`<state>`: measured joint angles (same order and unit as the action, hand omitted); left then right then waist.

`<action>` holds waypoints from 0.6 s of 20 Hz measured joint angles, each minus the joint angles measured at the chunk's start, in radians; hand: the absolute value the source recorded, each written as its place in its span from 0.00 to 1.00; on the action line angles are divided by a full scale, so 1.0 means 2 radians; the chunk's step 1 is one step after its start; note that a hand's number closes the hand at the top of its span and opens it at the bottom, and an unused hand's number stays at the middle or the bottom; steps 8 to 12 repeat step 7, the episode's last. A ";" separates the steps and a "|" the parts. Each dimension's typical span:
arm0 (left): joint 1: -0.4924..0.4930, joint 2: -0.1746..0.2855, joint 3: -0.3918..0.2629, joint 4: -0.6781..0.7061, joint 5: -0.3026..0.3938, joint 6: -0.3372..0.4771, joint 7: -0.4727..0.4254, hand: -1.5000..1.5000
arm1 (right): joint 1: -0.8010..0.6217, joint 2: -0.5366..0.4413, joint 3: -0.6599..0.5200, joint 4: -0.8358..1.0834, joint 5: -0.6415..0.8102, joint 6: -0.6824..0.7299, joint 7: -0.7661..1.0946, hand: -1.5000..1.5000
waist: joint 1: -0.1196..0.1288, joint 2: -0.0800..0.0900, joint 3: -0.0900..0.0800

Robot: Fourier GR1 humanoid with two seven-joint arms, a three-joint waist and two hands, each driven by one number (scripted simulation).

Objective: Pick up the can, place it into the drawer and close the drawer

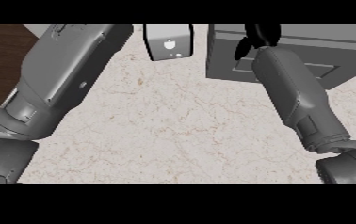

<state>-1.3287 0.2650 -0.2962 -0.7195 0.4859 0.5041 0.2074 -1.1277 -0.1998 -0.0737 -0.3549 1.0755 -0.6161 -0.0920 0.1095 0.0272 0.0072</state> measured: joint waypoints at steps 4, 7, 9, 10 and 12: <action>0.020 0.011 0.001 -0.026 0.002 -0.003 0.007 0.00 | -0.007 0.003 -0.018 0.008 -0.020 0.006 -0.033 0.00 | -0.002 0.002 0.001; 0.037 0.017 -0.002 -0.044 0.000 -0.004 0.011 0.00 | -0.010 0.003 -0.031 0.013 -0.032 0.007 -0.056 0.00 | -0.004 0.003 0.002; 0.037 0.017 -0.002 -0.044 0.000 -0.004 0.011 0.00 | -0.010 0.003 -0.031 0.013 -0.032 0.007 -0.056 0.00 | -0.004 0.003 0.002; 0.037 0.017 -0.002 -0.044 0.000 -0.004 0.011 0.00 | -0.010 0.003 -0.031 0.013 -0.032 0.007 -0.056 0.00 | -0.004 0.003 0.002; 0.037 0.017 -0.002 -0.044 0.000 -0.004 0.011 0.00 | -0.010 0.003 -0.031 0.013 -0.032 0.007 -0.056 0.00 | -0.004 0.003 0.002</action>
